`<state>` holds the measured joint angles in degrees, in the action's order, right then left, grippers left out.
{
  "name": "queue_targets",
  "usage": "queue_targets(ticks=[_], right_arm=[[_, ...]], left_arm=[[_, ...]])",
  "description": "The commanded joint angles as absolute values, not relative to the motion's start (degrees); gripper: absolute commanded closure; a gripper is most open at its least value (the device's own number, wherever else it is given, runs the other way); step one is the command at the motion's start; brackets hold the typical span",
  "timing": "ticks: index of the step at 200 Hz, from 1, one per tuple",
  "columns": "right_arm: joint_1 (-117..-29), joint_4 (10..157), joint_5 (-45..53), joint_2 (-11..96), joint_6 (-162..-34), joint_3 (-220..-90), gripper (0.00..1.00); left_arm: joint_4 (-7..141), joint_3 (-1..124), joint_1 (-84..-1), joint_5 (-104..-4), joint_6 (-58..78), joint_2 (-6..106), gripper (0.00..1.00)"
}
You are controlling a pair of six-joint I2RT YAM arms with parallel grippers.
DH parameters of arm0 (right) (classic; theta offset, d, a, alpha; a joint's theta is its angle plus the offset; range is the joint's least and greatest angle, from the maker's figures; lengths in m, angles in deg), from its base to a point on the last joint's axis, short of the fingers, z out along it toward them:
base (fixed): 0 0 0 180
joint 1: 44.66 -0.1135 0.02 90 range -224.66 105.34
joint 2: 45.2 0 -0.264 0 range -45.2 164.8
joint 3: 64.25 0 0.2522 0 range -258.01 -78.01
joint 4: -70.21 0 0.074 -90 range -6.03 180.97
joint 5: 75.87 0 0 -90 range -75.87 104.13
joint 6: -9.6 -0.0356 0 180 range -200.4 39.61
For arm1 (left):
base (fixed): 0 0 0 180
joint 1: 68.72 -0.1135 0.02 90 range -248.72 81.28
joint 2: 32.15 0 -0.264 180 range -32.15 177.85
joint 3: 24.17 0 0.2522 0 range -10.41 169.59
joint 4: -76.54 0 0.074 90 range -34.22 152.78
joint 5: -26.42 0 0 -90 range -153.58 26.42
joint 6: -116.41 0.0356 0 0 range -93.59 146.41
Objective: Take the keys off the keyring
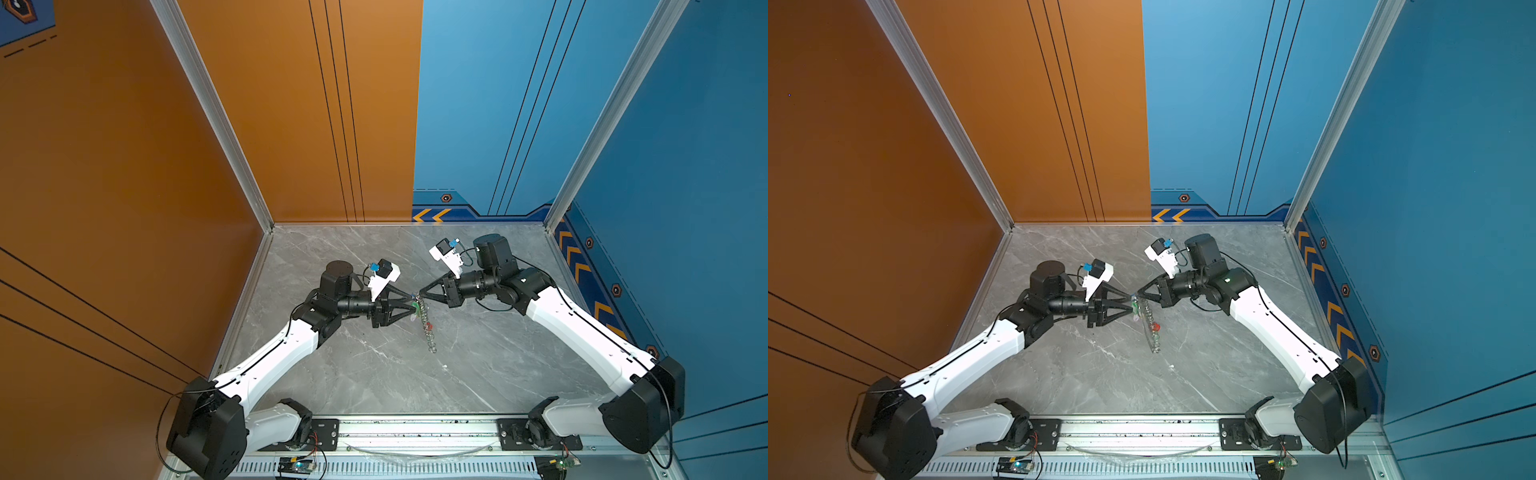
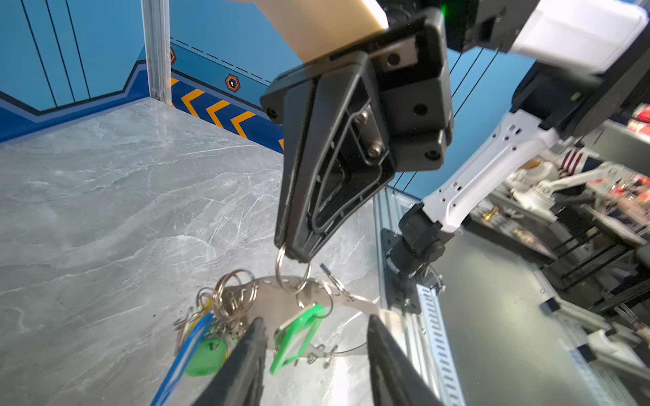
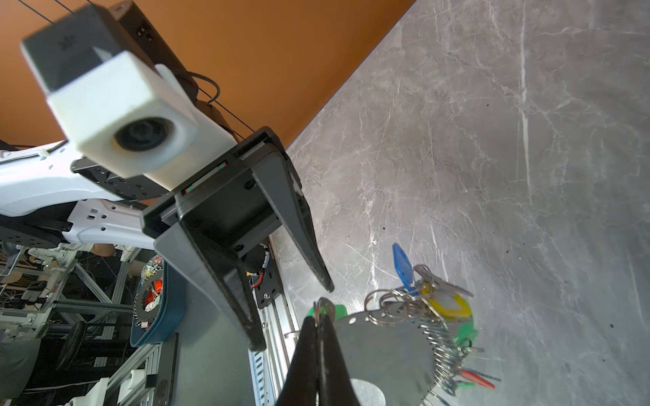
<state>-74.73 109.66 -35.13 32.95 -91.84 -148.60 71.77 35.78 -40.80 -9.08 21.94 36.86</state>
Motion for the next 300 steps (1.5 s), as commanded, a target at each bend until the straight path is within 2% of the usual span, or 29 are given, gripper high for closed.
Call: queue_targets(ticks=[1,37,54,99,128,198,246,265,300], right_arm=[[-75.41,106.7,-36.58,31.6,-92.68,-148.59,1.0],[-76.44,106.66,-37.5,31.72,-92.53,-148.76,1.0],[-76.69,106.64,-38.09,31.65,-92.45,-148.65,1.0],[-76.83,104.54,-36.91,30.56,-93.36,-147.35,1.0],[-76.89,91.97,-35.82,29.78,-101.59,-142.89,1.0],[-78.89,64.2,-27.36,27.88,-117.65,-131.15,1.0],[-84.47,48.74,-19.73,27.76,-124.79,-124.58,1.0],[-88.29,47.86,-17.81,29.19,-124.52,-124.29,1.0],[-87.72,52.37,-19.38,29.76,-123.2,-124.42,1.0]], left_arm=[[71.24,36.9,-39.96,-9.12,22.44,37.27,0.45],[71.17,37.55,-39.46,-10.68,23.05,38.24,0.44],[71.21,37.84,-39.3,-11.59,23.37,38.35,0.48],[71.17,37.52,-39.11,-12.42,23.93,38.18,0.83],[71.15,37.44,-38.86,-12.64,23.93,38.34,0.9],[71.22,37.04,-38.62,-13.96,24.21,37.89,0.94],[71.51,37.04,-38.5,-14.45,24.47,38.48,0.94],[71.51,37.44,-38.41,-14.29,24.44,38.93,0.94],[71.52,37.22,-38.65,-14.57,24.48,38.35,0.94]])
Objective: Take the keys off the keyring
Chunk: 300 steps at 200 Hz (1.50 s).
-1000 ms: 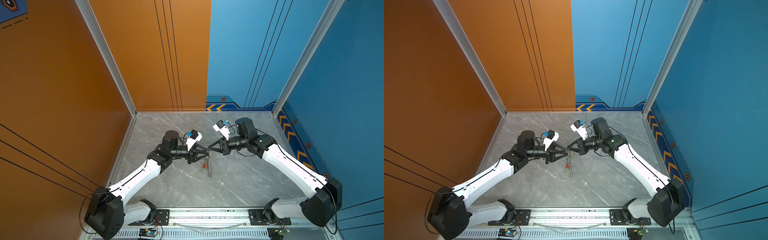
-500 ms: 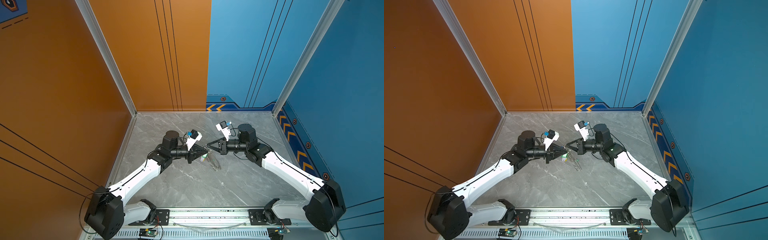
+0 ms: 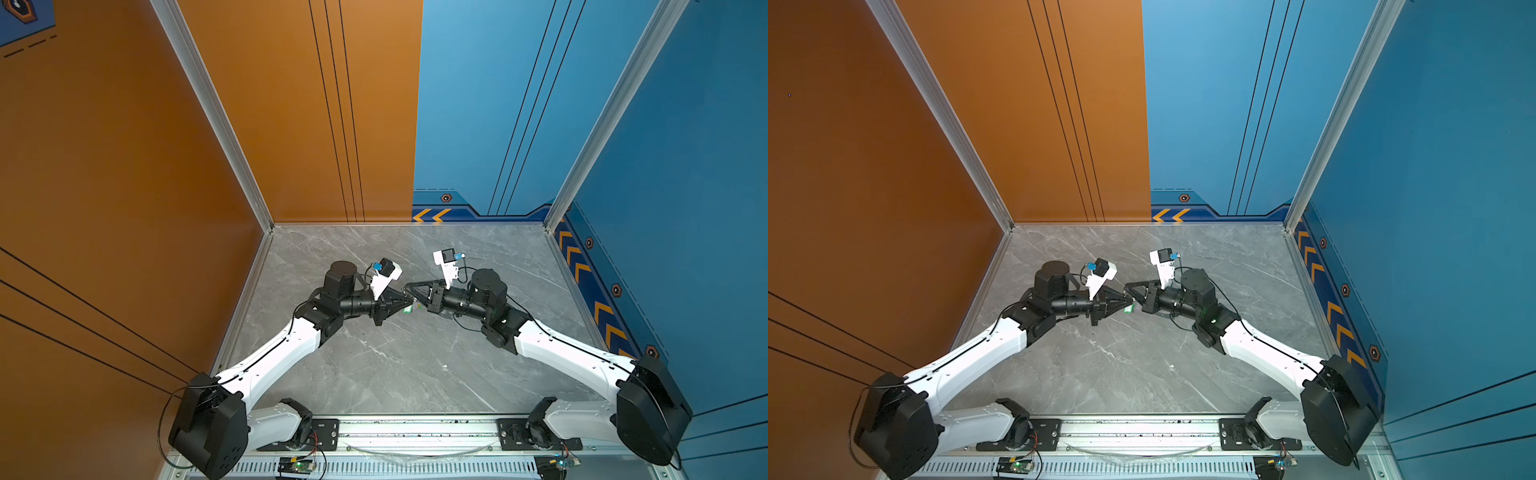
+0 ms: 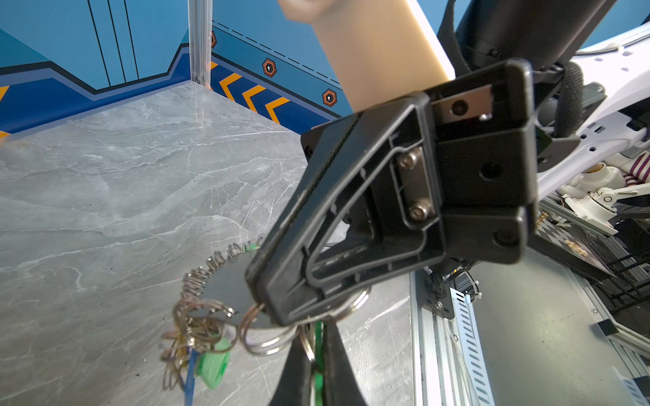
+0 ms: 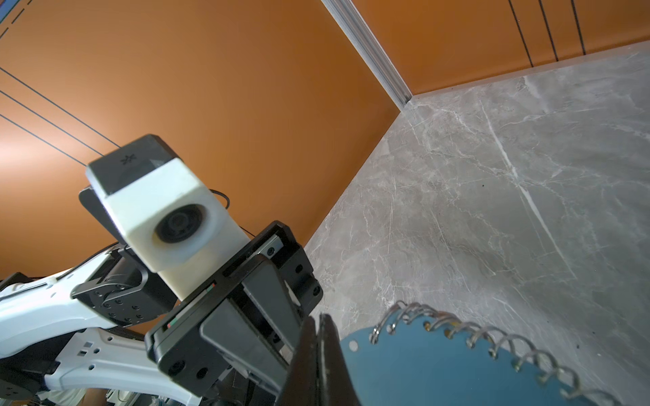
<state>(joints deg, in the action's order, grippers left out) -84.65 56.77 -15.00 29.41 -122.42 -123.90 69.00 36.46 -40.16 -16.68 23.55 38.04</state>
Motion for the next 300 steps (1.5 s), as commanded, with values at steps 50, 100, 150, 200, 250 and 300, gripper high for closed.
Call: queue_targets(ticks=[50,100,150,200,250,300], right_arm=[[-86.72,64.07,-22.55,26.43,-119.72,-123.38,1.0],[-85.78,65.28,-22.14,23.59,-119.42,-121.38,1.0],[-82.53,66.1,-25.59,23.79,-120.37,-122.32,0.87],[-78.99,78.46,-30.95,24.08,-116.43,-128.14,0.71],[-74.17,107.06,-32.23,26.76,-97.83,-143.13,0.66],[-73.27,117.62,-33.97,34.44,-87.77,-149.11,0.65]], left_arm=[[74.77,35.56,-38.76,-14.98,23.31,38.95,0.96],[74.84,37.06,-38.49,-14.09,23.22,40.8,1.0],[74.85,36.43,-38.6,-15.72,23.76,39.25,1.0],[70.75,37.55,-38.41,-15.55,26.11,39.7,1.0],[68.8,38.92,-37.82,-13.67,26.78,40.49,1.0],[65.64,40.25,-37.32,-12.08,28.1,41.01,1.0]])
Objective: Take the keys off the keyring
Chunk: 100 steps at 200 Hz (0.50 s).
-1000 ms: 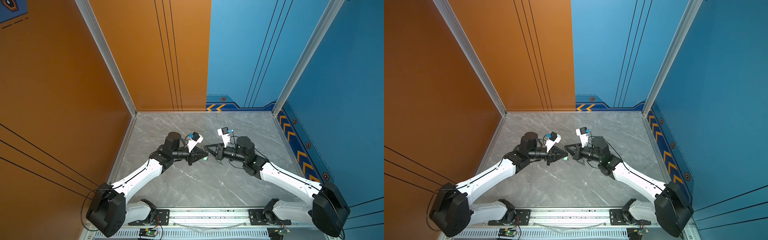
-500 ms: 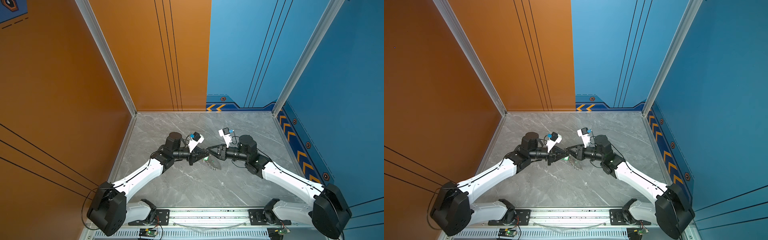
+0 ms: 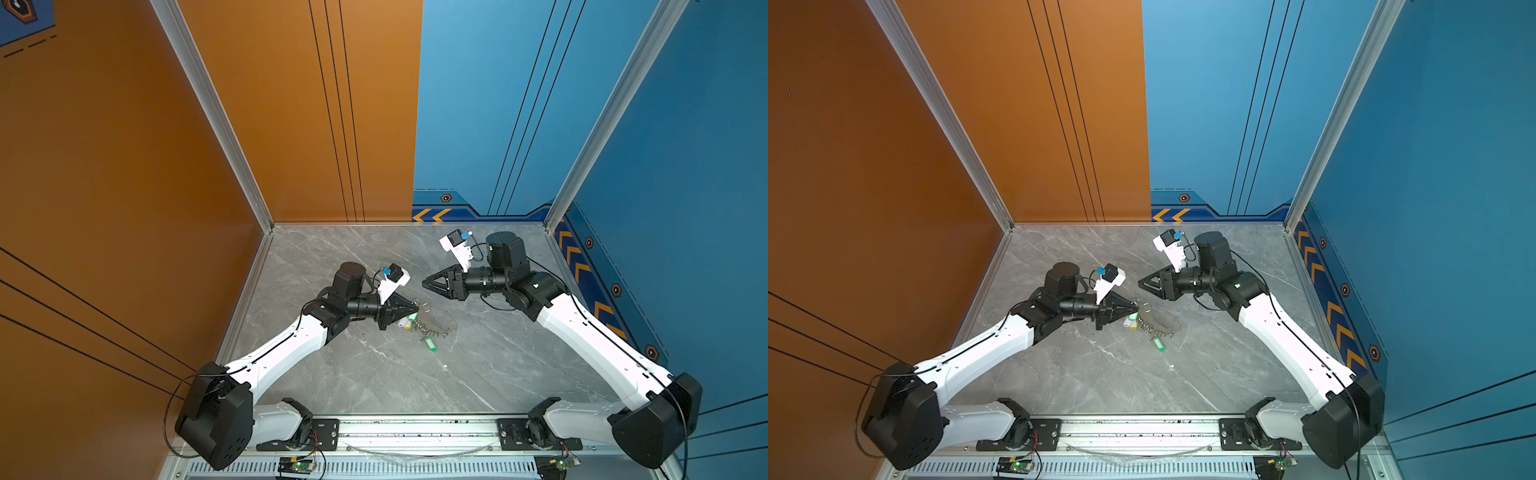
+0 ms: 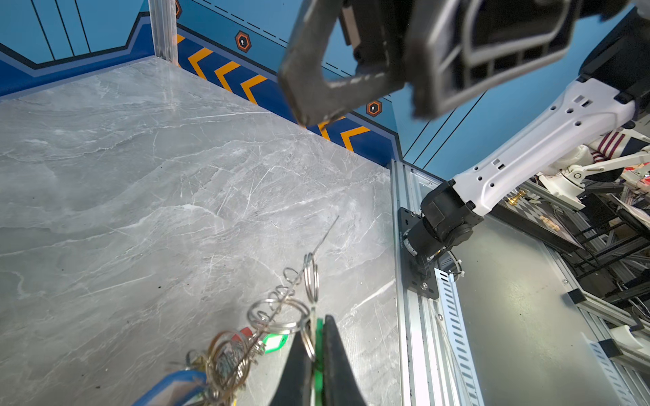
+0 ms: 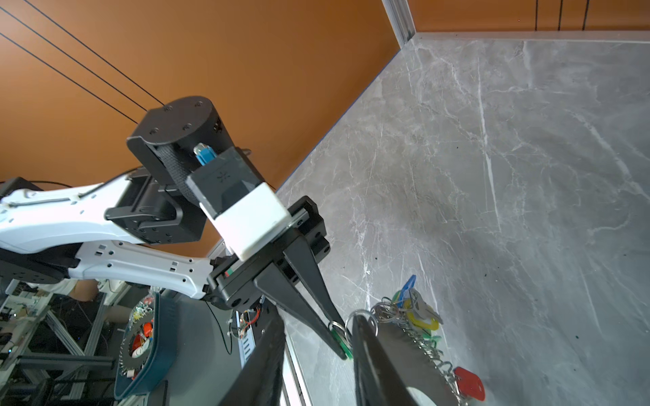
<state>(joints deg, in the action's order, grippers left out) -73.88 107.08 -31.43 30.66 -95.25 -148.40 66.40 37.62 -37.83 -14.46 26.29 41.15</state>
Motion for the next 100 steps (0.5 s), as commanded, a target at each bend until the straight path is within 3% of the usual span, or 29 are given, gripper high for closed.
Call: queue_targets(ticks=[1,100], right_arm=[[-73.29,117.72,-34.05,34.52,-87.68,-149.11,0.65],[-74.46,116.49,-37.88,40.53,-86.2,-148.19,0.6]], left_arm=[[65.53,40.23,-37.33,-12.03,28.13,41.04,1.0],[54.81,43.73,-37.6,-9.17,33.96,42.54,1.0]])
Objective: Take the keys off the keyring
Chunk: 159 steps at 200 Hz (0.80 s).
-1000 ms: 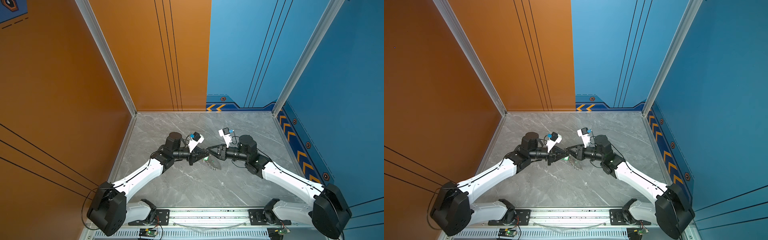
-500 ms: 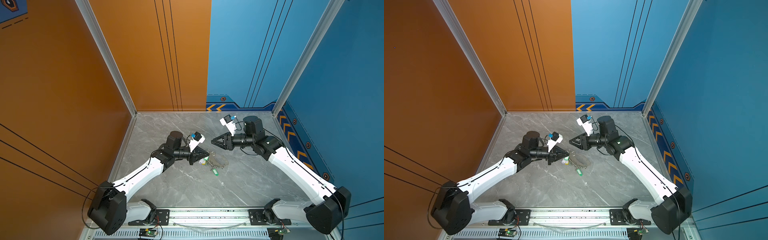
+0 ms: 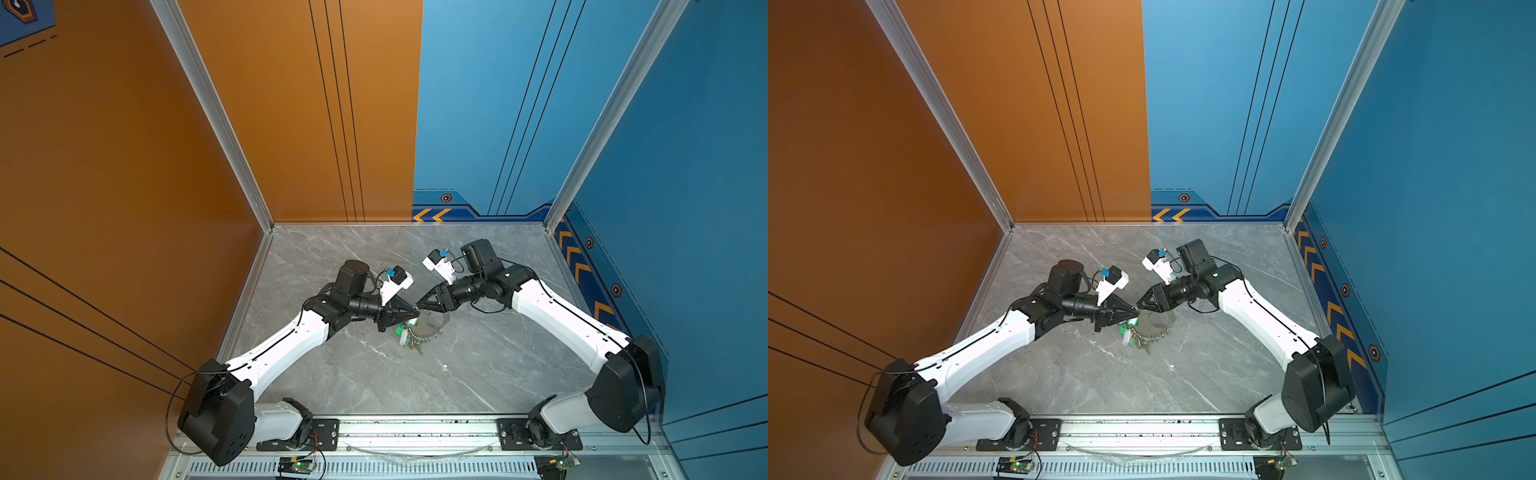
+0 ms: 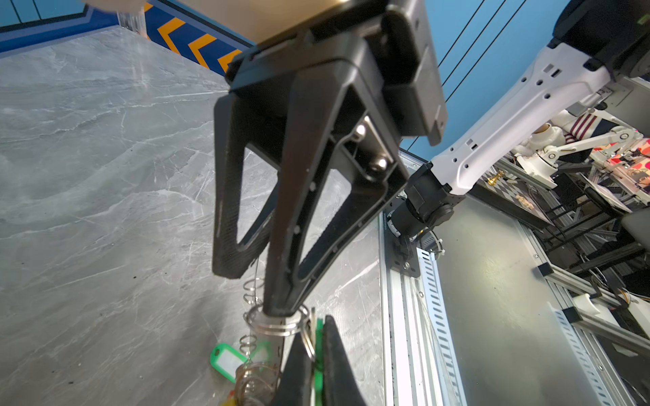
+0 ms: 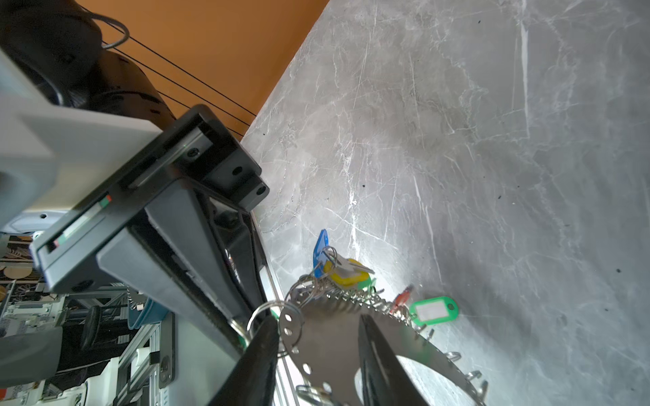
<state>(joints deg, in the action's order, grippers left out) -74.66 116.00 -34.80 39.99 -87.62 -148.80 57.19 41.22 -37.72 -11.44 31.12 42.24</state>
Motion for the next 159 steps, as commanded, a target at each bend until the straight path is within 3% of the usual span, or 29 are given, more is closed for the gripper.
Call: queue_targets(ticks=[1,56,86,119,159], right_arm=[[-74.46,116.4,-37.85,40.47,-86.24,-147.99,0.6],[-73.96,108.65,-34.89,33.79,-93.81,-137.99,0.68],[-77.58,95.98,-31.42,30.71,-103.44,-130.43,0.77],[-80.64,79.48,-26.63,27.47,-114.55,-119.63,0.78],[-78.16,85.27,-23.74,23.83,-111.95,-116.27,0.75]], left_arm=[[54.79,43.73,-37.6,-9.22,33.96,42.55,1.0],[52.5,45.6,-38.29,-16.82,36.76,43.84,1.0],[52.51,47.68,-36.59,-17.99,37.31,46.24,1.0],[52.5,48.25,-33.04,-19.92,37.76,50.09,1.0],[58.61,41.34,-32.79,-20.98,34.97,50.26,1.0]])
